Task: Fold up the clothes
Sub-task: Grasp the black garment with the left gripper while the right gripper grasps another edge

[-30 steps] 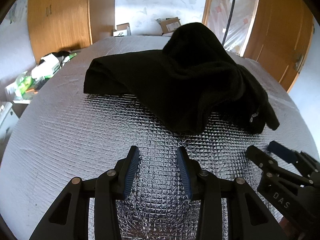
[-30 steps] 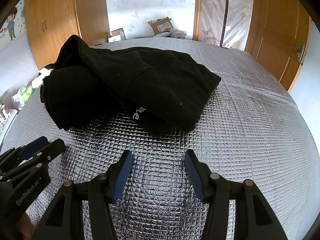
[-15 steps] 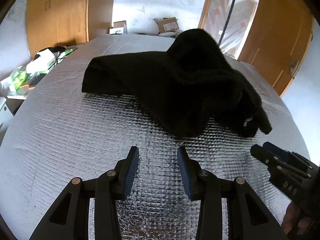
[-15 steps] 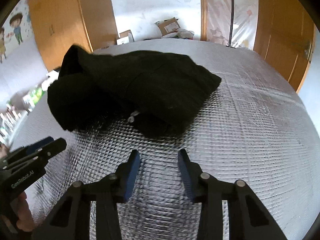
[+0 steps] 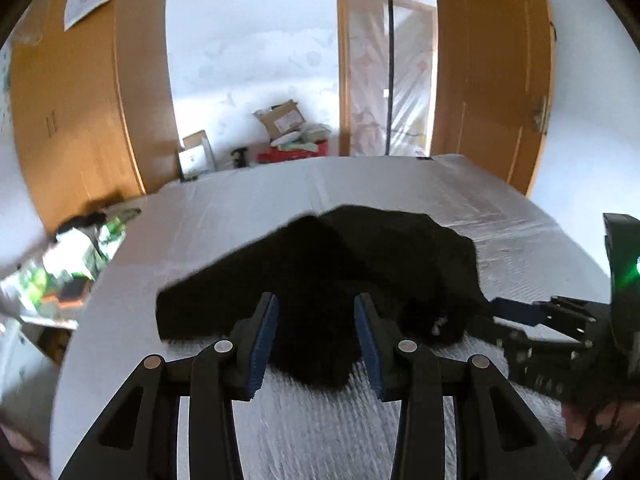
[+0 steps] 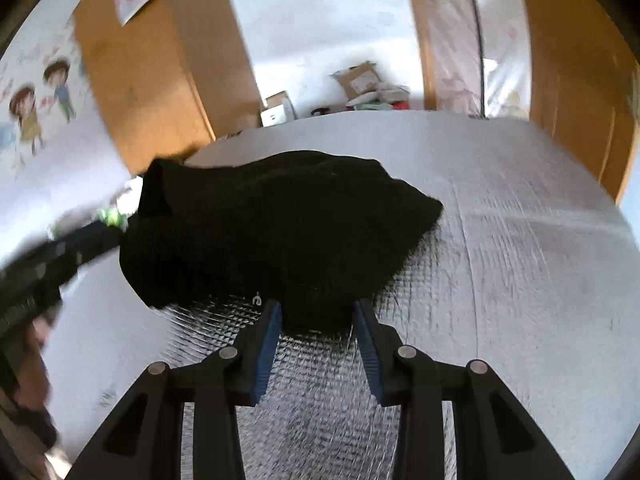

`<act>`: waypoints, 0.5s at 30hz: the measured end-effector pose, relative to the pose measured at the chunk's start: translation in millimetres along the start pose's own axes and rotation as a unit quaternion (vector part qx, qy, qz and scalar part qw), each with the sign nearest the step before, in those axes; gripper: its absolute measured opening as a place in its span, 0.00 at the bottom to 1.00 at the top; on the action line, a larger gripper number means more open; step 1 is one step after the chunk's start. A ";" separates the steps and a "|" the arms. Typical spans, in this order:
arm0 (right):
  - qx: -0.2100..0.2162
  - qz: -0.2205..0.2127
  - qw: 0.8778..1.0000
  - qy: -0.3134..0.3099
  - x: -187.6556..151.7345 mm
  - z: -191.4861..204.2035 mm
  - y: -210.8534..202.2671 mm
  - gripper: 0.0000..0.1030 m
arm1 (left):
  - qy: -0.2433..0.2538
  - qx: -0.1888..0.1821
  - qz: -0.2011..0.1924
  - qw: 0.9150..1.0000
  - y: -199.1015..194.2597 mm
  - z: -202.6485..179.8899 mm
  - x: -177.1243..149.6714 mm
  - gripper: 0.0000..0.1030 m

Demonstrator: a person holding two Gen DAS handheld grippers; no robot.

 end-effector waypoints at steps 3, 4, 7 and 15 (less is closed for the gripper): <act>-0.017 0.006 1.000 -0.019 0.5 7.6 6.5 0.38 | 0.009 -0.001 0.006 1.000 13.0 -0.1 7.9 0.40; -0.015 0.012 1.000 -0.017 0.1 5.7 11.3 0.38 | 0.008 -0.001 0.011 1.000 18.7 1.1 9.7 0.40; -0.007 0.012 1.000 -0.007 1.8 -1.5 14.9 0.26 | 0.001 -0.001 0.026 1.000 25.7 -0.5 3.1 0.40; 0.015 -0.055 0.998 0.013 13.2 -13.6 -28.1 0.11 | 0.018 -0.018 0.002 1.000 14.7 -10.3 4.0 0.40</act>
Point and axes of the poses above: each gripper's, at about its wrist camera, not at the fingertips, and y roughly the way its jaws point, z to its left, x to its top, the point moved 3 cm from there along y, roughly the way its jaws point, and after that the axes turned 13 degrees about z, right-handed, at the moved point
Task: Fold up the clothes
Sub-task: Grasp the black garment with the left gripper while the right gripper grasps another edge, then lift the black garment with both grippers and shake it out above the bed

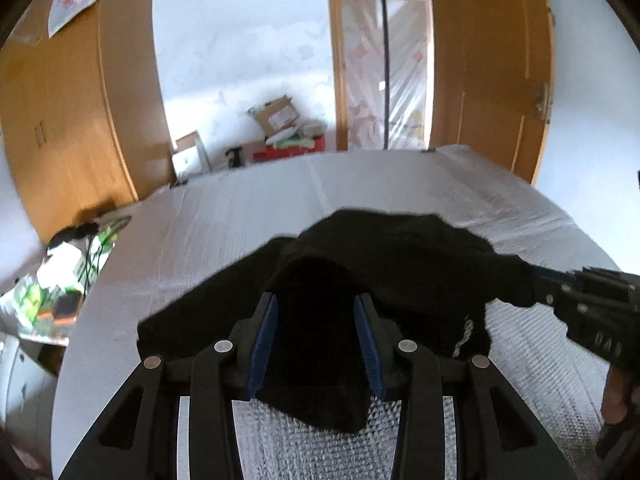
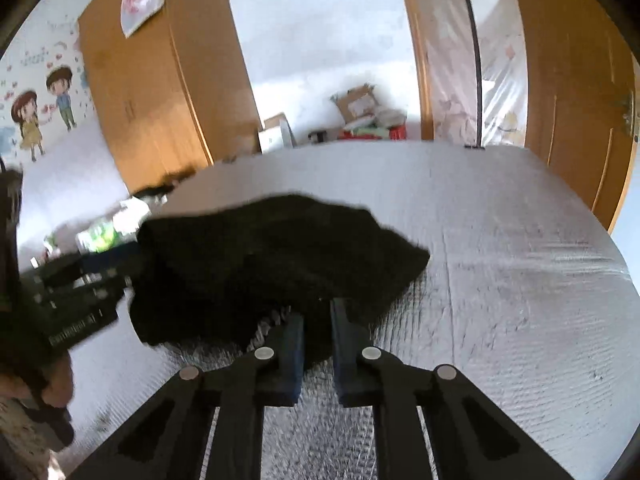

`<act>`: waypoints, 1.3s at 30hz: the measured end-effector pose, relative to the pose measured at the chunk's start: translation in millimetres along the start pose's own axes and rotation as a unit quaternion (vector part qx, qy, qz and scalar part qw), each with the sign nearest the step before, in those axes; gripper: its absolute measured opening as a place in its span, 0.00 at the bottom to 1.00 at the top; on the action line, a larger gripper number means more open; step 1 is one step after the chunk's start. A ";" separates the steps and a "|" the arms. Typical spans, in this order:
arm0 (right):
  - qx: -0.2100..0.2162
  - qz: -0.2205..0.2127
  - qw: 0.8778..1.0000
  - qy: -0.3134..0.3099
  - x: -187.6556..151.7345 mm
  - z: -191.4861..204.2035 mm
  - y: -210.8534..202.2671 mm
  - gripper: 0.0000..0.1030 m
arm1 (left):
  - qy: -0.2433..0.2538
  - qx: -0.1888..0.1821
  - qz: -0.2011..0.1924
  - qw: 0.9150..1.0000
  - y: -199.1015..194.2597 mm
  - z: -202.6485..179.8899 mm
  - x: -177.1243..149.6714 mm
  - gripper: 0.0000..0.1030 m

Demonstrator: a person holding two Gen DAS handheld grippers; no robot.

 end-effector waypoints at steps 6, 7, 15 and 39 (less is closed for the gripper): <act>0.046 -0.026 0.999 0.014 20.1 -2.8 -23.4 0.11 | 0.055 -0.030 -0.036 0.997 -15.5 -17.2 8.5 0.40; 0.050 -0.027 0.998 0.014 24.4 -2.5 -23.7 0.11 | 0.064 -0.041 -0.036 0.996 -16.2 -20.3 9.6 0.40; 0.093 -0.022 0.995 0.013 38.6 6.0 -20.6 0.11 | 0.113 -0.030 -0.012 0.993 3.6 -39.4 20.7 0.40; 0.156 0.105 0.982 -0.022 -26.8 56.3 38.6 0.42 | -0.067 -0.135 0.027 0.988 24.7 24.8 56.4 0.04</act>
Point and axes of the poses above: each gripper's, at about its wrist camera, not at the fingertips, and y roughly the way its jaws point, z to its left, x to its top, the point moved 3 cm from there along y, roughly the way its jaws point, and after that the axes turned 13 degrees about z, right-handed, at the moved point
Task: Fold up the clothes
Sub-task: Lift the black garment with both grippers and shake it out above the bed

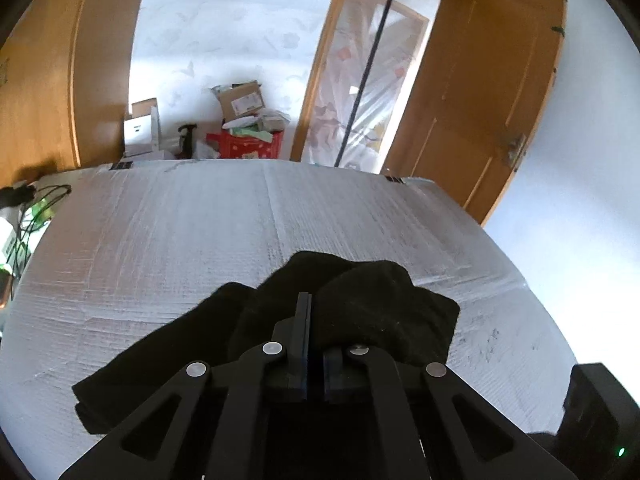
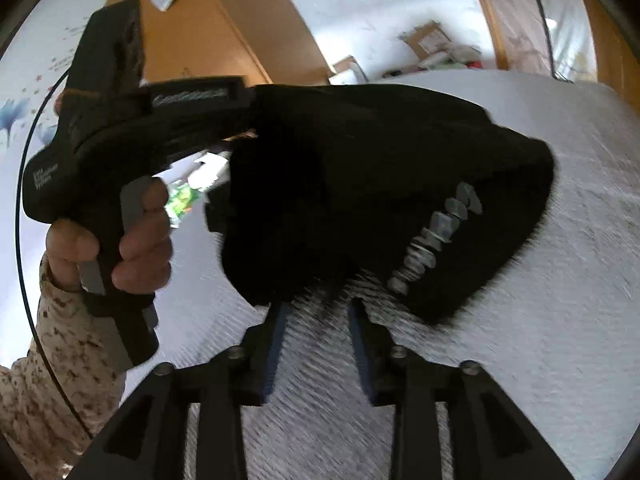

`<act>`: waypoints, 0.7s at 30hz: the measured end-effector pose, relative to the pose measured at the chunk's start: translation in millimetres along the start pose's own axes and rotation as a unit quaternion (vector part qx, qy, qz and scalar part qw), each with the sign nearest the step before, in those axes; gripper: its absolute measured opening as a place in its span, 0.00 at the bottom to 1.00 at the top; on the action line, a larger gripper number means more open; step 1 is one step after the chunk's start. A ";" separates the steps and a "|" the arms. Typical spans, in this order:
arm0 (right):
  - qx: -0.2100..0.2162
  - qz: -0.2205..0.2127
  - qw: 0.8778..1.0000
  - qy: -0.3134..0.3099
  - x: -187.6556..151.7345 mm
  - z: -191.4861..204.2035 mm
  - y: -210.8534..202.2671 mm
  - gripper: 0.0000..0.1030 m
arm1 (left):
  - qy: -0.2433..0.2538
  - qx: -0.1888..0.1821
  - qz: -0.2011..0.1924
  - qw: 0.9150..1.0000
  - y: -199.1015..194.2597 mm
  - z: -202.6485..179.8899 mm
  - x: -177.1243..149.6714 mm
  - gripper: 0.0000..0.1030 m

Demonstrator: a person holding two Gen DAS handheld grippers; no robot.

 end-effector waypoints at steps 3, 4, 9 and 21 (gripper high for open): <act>0.010 0.002 1.000 0.002 4.3 8.6 14.1 0.50 | -0.005 0.002 -0.002 1.000 -4.1 3.1 0.9 0.04; 0.007 0.008 1.000 -0.001 5.5 11.5 20.5 0.52 | -0.006 0.003 -0.004 1.000 -5.6 3.4 1.4 0.04; -0.029 0.006 0.999 0.013 22.5 8.3 44.7 0.55 | -0.018 0.008 -0.016 1.000 -16.7 10.8 4.0 0.04; -0.170 -0.080 0.982 -0.004 28.5 -14.5 -2.9 0.08 | -0.079 0.022 -0.061 0.995 -53.5 44.9 11.0 0.04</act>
Point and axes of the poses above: each gripper's, at about its wrist camera, not at the fingertips, and y roughly the way its jaws point, z to its left, x to its top, the point moved 3 cm from there along y, roughly the way its jaws point, and after that the axes turned 13 degrees about z, right-handed, at the moved point
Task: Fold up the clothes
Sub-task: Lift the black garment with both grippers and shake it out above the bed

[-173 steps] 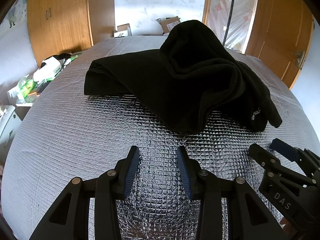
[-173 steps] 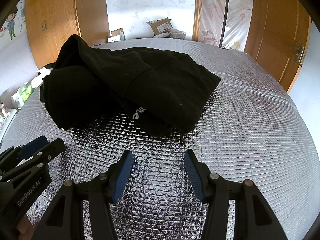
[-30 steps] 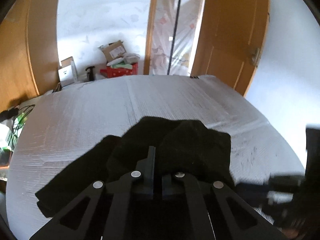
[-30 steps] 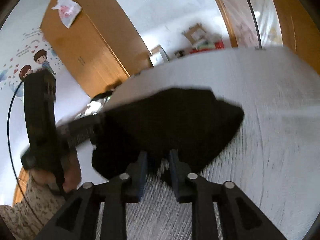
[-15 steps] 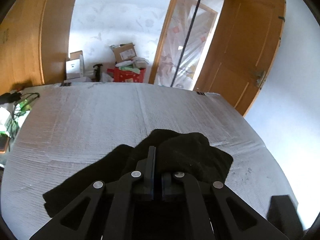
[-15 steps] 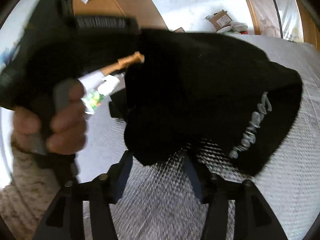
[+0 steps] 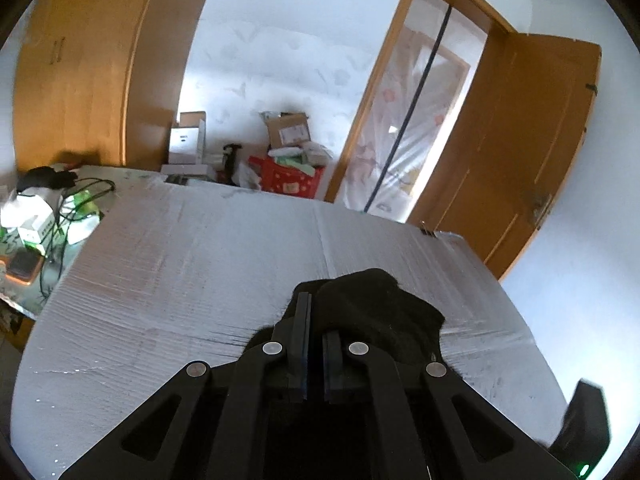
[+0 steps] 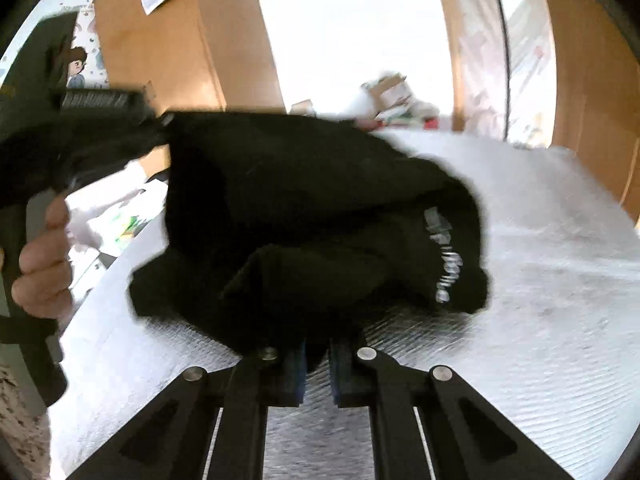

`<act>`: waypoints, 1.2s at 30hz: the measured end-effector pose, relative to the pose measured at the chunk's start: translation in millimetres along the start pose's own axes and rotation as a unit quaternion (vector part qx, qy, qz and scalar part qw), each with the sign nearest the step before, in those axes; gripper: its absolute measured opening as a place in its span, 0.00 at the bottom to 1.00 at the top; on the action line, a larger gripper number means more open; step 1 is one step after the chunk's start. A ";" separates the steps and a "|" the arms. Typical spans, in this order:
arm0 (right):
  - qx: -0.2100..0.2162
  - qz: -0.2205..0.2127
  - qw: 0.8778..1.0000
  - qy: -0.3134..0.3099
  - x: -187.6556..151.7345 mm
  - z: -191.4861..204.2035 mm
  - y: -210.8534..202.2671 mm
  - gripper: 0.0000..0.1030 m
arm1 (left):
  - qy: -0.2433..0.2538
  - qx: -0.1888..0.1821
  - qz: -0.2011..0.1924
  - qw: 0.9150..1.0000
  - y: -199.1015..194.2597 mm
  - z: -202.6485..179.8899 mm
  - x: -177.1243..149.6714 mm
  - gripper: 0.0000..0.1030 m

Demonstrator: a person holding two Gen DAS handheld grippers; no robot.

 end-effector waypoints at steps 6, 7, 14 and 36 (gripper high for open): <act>-0.036 -0.025 0.999 0.023 18.6 -23.0 -10.5 0.08 | -0.017 0.001 -0.013 1.000 -13.2 7.0 -1.2 0.04; -0.038 -0.027 0.999 0.027 22.0 -24.1 -11.6 0.08 | -0.019 0.000 -0.012 1.000 -13.6 8.3 -2.2 0.04; -0.061 -0.053 0.996 0.031 30.6 -30.5 -33.4 0.08 | -0.043 0.002 -0.005 0.999 -18.4 20.5 -12.2 0.04; -0.097 -0.009 0.989 -0.110 12.0 -23.0 -48.2 0.08 | -0.097 0.016 0.079 0.992 1.7 51.4 -97.8 0.05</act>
Point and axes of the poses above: each gripper's, at about its wrist camera, not at the fingertips, and y roughly the way its jaws point, z to its left, x to its top, the point moved 3 cm from there along y, roughly the way its jaws point, and after that the axes turned 13 degrees about z, right-handed, at the moved point
